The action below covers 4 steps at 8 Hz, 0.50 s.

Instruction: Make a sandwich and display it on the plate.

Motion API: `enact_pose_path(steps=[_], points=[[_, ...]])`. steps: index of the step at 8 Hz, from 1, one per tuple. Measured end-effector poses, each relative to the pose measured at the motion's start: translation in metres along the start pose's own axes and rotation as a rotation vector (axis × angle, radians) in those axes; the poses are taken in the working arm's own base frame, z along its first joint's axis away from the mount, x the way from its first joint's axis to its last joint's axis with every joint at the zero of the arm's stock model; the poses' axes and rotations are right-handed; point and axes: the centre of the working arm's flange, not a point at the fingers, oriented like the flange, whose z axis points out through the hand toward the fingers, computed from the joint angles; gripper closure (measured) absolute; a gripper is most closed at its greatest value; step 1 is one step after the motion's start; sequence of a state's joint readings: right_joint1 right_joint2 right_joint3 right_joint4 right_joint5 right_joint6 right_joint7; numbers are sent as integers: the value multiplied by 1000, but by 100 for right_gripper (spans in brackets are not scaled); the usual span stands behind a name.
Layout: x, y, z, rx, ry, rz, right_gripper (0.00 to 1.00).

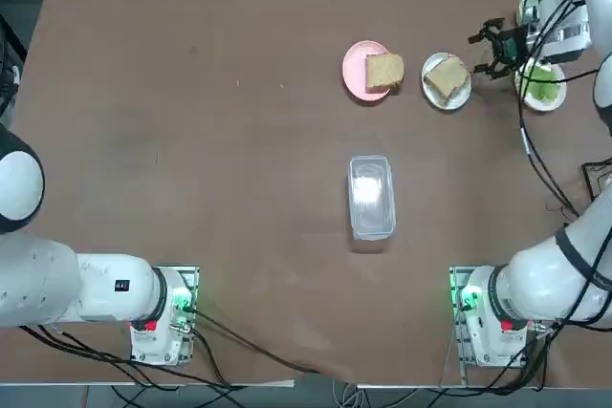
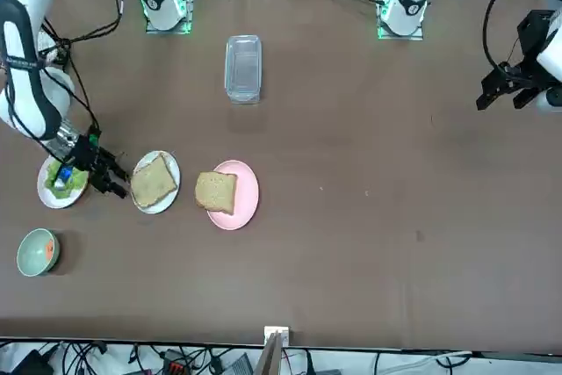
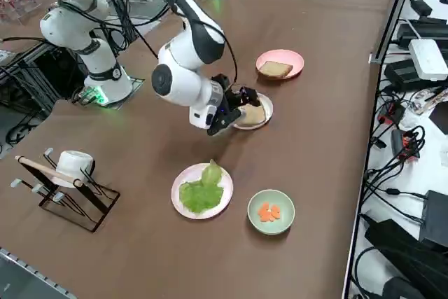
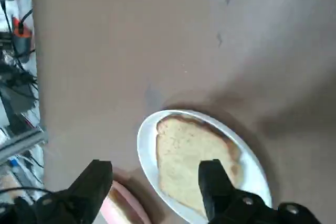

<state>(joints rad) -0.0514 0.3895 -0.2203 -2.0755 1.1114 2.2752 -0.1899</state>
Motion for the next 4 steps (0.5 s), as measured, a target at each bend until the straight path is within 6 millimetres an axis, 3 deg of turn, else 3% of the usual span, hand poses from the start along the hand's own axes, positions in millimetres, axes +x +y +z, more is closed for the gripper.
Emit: enact_pose_path(steps=[4], points=[[22,-23,-80,-123,-53,-197,0]])
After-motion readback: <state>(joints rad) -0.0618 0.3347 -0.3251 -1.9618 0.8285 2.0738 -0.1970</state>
